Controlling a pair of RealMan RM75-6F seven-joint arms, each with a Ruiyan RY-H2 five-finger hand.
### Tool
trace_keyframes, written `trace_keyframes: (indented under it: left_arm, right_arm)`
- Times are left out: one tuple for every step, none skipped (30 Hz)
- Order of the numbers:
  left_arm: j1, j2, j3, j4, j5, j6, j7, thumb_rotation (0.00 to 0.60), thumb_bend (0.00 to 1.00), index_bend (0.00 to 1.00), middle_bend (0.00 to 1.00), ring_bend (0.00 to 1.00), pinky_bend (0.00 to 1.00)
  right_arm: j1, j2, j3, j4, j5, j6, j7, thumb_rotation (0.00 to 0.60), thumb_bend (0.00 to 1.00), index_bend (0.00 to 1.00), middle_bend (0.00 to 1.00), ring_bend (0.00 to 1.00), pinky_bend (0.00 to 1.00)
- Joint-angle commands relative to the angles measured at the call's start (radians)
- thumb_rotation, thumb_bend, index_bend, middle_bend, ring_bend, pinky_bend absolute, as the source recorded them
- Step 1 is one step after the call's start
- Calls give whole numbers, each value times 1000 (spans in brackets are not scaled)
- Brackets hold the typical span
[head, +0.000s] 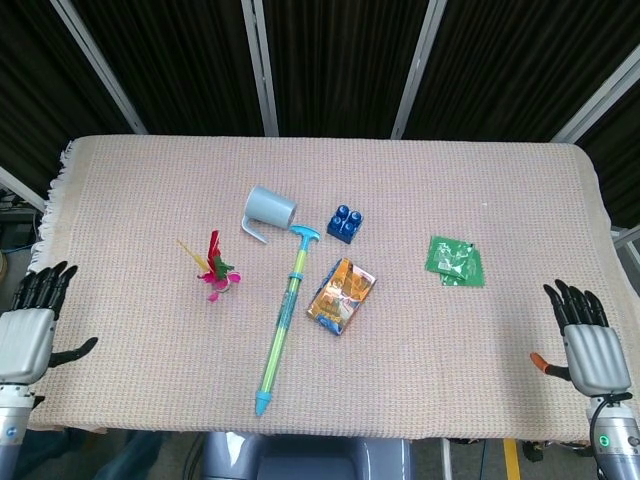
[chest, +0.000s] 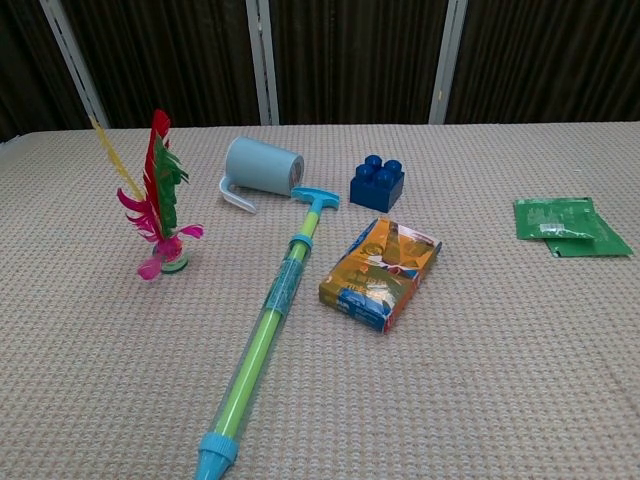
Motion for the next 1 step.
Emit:
trace_keyframes:
  left_arm:
    - [30, -11, 1, -7, -2, 23, 25, 595, 155, 0, 0, 0, 0]
  right_arm:
    - [-4, 0, -6, -3, -15, 12, -1, 600, 117, 0, 0, 0, 0]
